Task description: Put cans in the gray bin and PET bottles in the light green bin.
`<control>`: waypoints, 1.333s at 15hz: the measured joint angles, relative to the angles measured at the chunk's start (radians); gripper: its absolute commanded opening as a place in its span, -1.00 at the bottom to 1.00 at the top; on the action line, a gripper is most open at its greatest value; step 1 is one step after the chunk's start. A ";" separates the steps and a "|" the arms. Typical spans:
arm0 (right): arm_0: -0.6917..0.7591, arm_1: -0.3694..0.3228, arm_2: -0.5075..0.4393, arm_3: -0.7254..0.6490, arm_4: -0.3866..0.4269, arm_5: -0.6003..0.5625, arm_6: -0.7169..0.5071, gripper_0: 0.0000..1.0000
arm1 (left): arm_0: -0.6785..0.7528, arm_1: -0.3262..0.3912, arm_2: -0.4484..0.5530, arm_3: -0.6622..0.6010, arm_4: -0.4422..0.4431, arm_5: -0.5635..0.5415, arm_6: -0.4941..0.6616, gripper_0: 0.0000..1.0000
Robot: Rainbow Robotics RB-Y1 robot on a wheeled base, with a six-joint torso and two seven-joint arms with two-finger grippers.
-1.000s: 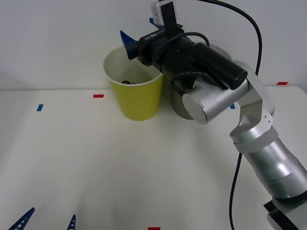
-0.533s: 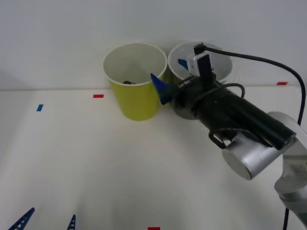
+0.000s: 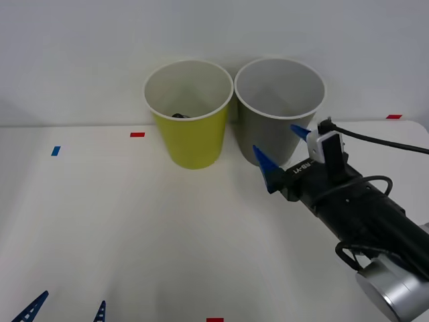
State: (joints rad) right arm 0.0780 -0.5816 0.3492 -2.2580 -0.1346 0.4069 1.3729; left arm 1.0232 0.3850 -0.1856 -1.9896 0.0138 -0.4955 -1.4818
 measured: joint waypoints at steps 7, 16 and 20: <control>0.037 0.069 -0.019 -0.054 0.087 0.188 -0.006 0.60 | 0.000 0.000 0.000 0.000 0.000 0.000 0.000 1.00; 0.326 0.231 -0.108 0.219 0.246 -0.454 0.018 0.60 | 0.000 0.000 0.000 0.000 0.000 0.000 0.000 1.00; 0.475 0.229 -0.132 0.230 0.261 -0.601 0.010 0.60 | 0.000 0.000 0.000 0.000 0.000 0.000 0.000 1.00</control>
State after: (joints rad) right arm 0.5527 -0.3522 0.2167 -2.0285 0.1260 -0.1941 1.3833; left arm 1.0232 0.3850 -0.1856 -1.9896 0.0138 -0.4955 -1.4818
